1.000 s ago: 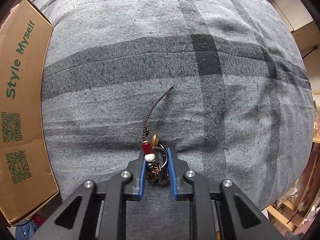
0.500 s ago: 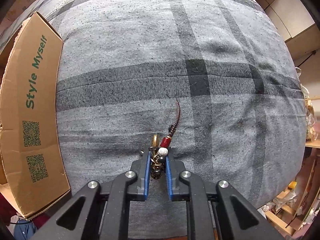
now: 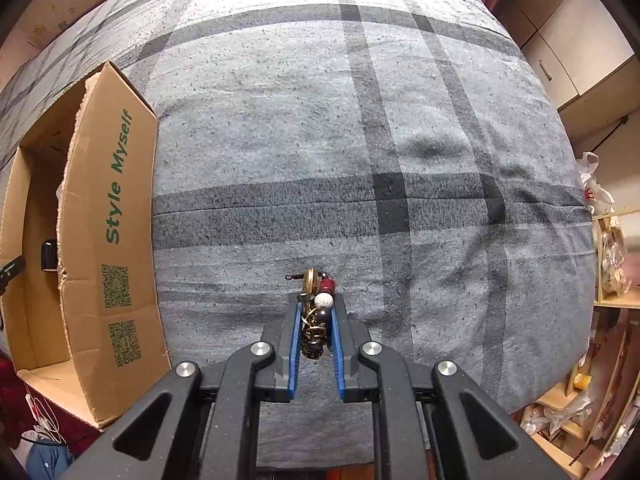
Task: Organize rigid objects
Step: 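Carry the keyring with the right gripper into the box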
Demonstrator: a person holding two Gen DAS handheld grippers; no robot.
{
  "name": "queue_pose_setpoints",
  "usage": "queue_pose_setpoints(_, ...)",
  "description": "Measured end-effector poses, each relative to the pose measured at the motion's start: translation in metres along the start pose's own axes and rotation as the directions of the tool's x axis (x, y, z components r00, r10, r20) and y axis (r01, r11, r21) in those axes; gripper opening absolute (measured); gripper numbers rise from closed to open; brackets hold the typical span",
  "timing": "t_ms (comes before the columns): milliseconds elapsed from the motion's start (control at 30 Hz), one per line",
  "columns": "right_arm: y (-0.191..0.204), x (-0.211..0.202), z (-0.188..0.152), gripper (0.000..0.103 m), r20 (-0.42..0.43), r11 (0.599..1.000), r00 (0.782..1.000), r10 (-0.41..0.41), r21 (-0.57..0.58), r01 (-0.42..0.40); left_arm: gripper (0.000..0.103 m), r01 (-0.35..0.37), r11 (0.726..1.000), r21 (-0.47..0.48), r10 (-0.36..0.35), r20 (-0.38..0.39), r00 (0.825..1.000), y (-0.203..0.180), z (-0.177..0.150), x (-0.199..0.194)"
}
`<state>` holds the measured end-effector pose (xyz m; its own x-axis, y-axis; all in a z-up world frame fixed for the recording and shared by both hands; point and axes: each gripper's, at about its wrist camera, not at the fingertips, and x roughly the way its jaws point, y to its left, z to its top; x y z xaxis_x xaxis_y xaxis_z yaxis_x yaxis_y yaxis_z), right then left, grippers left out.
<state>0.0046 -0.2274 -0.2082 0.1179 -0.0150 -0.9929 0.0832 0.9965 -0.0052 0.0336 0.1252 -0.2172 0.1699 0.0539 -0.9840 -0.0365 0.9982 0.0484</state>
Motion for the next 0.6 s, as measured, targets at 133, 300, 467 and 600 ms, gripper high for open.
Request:
queue_pose_setpoints(133,0.011,-0.014,0.002,0.013,0.030,1.000,1.000,0.008,-0.015,-0.007,0.014,-0.004,1.000,0.003,0.004,0.001,1.000,-0.001,0.000,0.000)
queue_pose_setpoints(300,0.021,-0.026,0.010,0.013,0.063,0.999,0.998,0.024,-0.040,-0.022,0.014,-0.004,1.000,0.002,0.004,0.001,1.000,-0.001,0.000,0.000)
queue_pose_setpoints(467,0.037,-0.043,0.018,0.013,0.097,0.997,0.994,0.043,-0.074,-0.036,0.014,-0.005,1.000,0.000,0.005,0.002,1.000,-0.001,-0.001,0.000)
queue_pose_setpoints(600,0.050,-0.056,0.024,0.013,0.119,0.993,0.991,0.063,-0.106,-0.050,0.014,-0.006,1.000,0.001,0.006,0.002,1.000,-0.002,-0.001,0.000)
